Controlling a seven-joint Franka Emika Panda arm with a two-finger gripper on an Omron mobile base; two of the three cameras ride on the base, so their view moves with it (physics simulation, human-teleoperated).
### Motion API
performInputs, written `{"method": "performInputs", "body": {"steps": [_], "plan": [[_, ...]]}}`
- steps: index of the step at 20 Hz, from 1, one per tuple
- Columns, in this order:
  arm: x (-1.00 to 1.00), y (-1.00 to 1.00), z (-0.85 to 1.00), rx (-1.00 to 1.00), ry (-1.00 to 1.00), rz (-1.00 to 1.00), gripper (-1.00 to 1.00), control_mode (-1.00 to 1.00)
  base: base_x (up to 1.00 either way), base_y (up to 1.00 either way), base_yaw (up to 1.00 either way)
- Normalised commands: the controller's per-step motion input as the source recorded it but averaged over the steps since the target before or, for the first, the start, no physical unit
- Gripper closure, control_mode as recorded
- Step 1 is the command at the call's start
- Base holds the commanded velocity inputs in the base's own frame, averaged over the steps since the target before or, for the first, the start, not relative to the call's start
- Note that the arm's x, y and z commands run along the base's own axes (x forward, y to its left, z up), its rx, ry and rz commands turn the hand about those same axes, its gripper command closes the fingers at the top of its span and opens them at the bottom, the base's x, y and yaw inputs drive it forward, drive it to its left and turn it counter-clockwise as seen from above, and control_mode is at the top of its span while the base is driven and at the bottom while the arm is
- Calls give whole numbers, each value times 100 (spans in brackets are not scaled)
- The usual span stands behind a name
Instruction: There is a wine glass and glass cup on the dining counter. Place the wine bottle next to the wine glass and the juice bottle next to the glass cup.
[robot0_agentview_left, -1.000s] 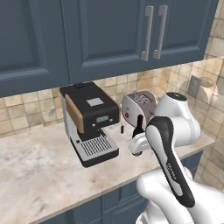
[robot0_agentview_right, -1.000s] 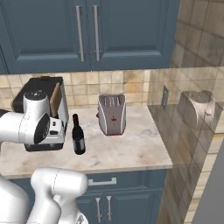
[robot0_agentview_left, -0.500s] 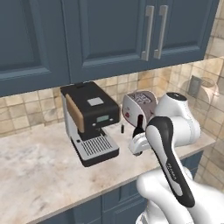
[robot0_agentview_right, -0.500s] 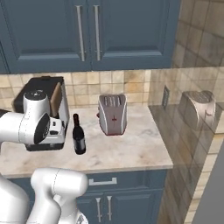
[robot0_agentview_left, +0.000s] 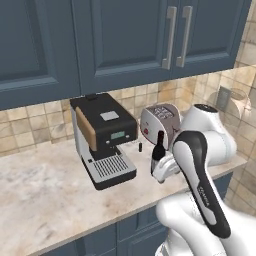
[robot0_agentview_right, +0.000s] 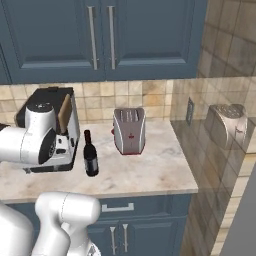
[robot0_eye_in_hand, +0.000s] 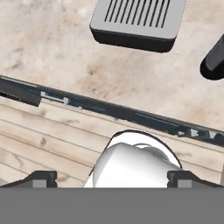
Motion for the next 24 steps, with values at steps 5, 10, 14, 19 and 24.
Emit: {"method": "performInputs", "body": {"steps": [5,10,14,19,24], "plan": [[-18,-21,8,0,0,22,-100,-100,0,0,0],[-16,-22,6,0,-4,10,-100,-100,0,0,0],[-33,-15,5,0,-25,3,-100,-100,0,0,0],[-15,-24,9,1,-25,0,-100,-100,0,0,0],[0,-24,8,6,-26,-6,-100,-100,0,0,0]]}}
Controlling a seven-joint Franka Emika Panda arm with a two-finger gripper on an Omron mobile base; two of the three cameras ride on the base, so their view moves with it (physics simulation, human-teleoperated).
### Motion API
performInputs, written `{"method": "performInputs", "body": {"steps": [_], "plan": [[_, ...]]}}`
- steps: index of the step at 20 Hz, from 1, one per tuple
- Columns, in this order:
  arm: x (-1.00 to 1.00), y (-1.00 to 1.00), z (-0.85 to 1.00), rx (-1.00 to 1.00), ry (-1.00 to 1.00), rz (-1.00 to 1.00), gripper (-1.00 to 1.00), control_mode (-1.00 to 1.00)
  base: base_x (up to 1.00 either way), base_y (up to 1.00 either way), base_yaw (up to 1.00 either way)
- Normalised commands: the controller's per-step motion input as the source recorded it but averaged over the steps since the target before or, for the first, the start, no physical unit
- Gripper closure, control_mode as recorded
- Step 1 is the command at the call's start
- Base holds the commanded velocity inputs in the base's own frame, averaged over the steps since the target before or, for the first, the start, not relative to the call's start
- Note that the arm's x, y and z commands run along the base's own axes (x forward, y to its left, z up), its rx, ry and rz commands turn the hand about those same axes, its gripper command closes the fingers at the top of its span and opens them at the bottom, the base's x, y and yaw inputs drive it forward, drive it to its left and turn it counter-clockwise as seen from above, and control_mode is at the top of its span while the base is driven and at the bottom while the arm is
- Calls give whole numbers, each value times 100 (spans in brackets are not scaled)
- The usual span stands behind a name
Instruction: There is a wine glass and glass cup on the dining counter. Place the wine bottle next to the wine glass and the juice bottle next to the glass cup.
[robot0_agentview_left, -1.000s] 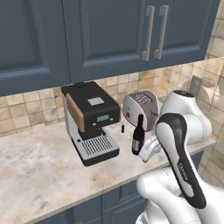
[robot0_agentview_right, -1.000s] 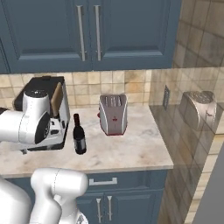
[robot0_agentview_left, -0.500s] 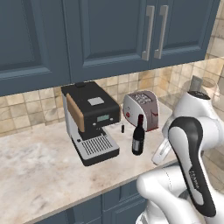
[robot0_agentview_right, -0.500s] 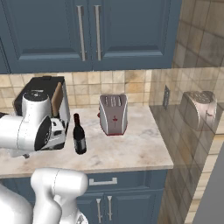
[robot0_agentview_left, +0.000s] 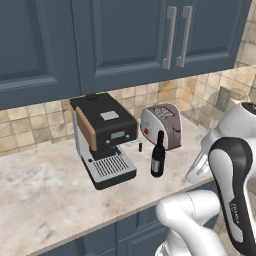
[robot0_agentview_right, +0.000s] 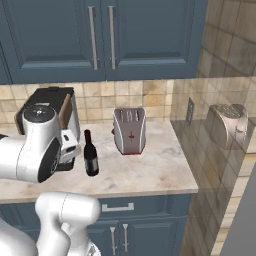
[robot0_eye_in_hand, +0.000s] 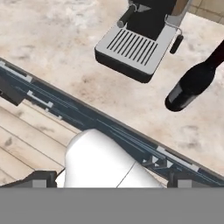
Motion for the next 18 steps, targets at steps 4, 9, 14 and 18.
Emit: {"method": "performInputs", "body": {"steps": [4,9,14,18], "plan": [[22,-23,7,16,-2,-2,-100,-100,0,0,0],[15,-21,1,19,0,-1,-100,-100,0,0,0],[26,-16,0,21,0,-4,-100,-100,0,0,0],[37,-8,-4,11,-2,-2,-100,-100,0,0,0]]}}
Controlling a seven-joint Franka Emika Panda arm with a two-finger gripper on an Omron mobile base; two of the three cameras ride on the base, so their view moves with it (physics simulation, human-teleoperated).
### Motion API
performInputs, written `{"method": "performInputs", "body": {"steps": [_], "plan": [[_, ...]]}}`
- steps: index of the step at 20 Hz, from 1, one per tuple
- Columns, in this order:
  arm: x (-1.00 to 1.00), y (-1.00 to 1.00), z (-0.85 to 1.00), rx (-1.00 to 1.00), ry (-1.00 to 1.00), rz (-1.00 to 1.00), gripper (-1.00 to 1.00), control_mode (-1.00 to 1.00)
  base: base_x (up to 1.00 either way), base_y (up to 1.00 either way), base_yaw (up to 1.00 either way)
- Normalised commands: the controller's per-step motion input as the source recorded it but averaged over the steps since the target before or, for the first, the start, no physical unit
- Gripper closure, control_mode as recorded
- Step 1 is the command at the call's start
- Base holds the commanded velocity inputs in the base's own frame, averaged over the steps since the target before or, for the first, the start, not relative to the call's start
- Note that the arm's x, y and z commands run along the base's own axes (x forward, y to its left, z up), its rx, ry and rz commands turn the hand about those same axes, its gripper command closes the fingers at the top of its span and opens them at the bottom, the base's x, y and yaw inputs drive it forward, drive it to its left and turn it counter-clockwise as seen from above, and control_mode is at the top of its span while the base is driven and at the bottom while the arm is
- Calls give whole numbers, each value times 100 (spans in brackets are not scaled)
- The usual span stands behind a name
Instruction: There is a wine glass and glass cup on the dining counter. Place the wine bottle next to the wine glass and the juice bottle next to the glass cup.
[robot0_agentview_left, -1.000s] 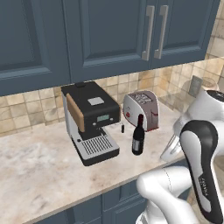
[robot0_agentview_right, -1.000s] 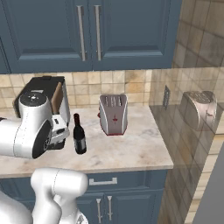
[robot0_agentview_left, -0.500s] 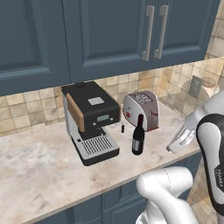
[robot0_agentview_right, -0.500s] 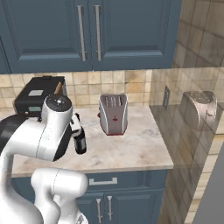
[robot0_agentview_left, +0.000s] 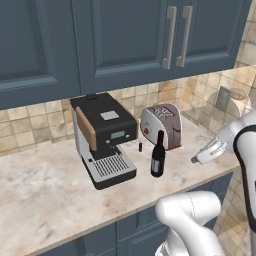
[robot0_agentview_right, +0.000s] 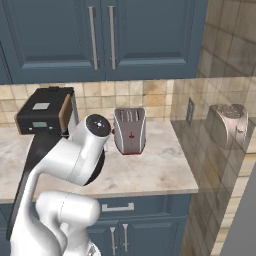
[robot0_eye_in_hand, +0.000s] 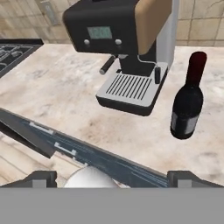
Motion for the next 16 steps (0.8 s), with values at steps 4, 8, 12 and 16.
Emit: {"method": "performInputs", "body": {"steps": [4,8,12,16], "plan": [[42,-5,-6,4,-2,-4,-100,-100,0,0,0],[32,2,-10,0,-5,-2,-100,-100,0,0,0],[27,2,-14,0,-4,-3,-100,-100,0,0,0],[32,-4,-11,-3,0,-10,-100,-100,0,0,0]]}}
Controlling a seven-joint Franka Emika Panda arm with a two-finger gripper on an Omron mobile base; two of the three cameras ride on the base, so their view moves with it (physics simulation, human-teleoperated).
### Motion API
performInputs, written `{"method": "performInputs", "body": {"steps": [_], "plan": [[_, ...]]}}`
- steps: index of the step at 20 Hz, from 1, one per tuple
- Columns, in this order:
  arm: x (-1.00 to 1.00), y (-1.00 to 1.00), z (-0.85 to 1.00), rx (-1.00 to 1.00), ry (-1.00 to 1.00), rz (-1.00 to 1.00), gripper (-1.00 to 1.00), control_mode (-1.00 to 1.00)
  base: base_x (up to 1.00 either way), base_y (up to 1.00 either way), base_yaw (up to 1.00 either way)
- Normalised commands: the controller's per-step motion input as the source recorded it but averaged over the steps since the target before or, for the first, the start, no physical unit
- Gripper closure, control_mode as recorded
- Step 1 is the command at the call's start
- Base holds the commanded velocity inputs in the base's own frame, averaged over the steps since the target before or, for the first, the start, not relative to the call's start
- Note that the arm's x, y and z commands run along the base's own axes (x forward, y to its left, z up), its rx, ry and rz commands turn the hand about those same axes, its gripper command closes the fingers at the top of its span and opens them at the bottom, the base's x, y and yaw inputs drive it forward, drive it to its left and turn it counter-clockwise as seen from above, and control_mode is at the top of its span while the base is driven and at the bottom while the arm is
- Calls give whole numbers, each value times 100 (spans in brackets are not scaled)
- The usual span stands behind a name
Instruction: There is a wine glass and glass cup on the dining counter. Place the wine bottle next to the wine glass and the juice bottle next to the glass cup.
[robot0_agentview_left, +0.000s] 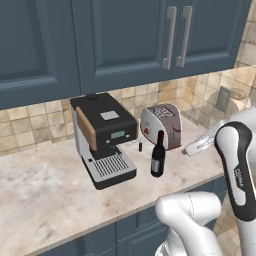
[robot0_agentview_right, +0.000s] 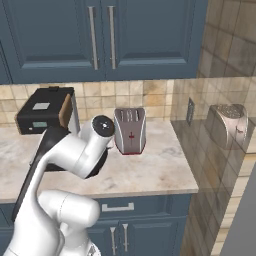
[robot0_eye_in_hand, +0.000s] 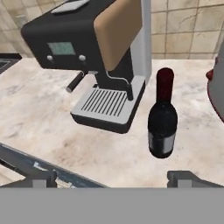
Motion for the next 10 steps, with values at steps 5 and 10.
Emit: {"method": "performInputs", "body": {"steps": [5,10], "plan": [[40,0,-9,-1,1,-13,-100,-100,0,0,0],[44,1,-4,-1,8,-20,-100,-100,0,0,0]]}}
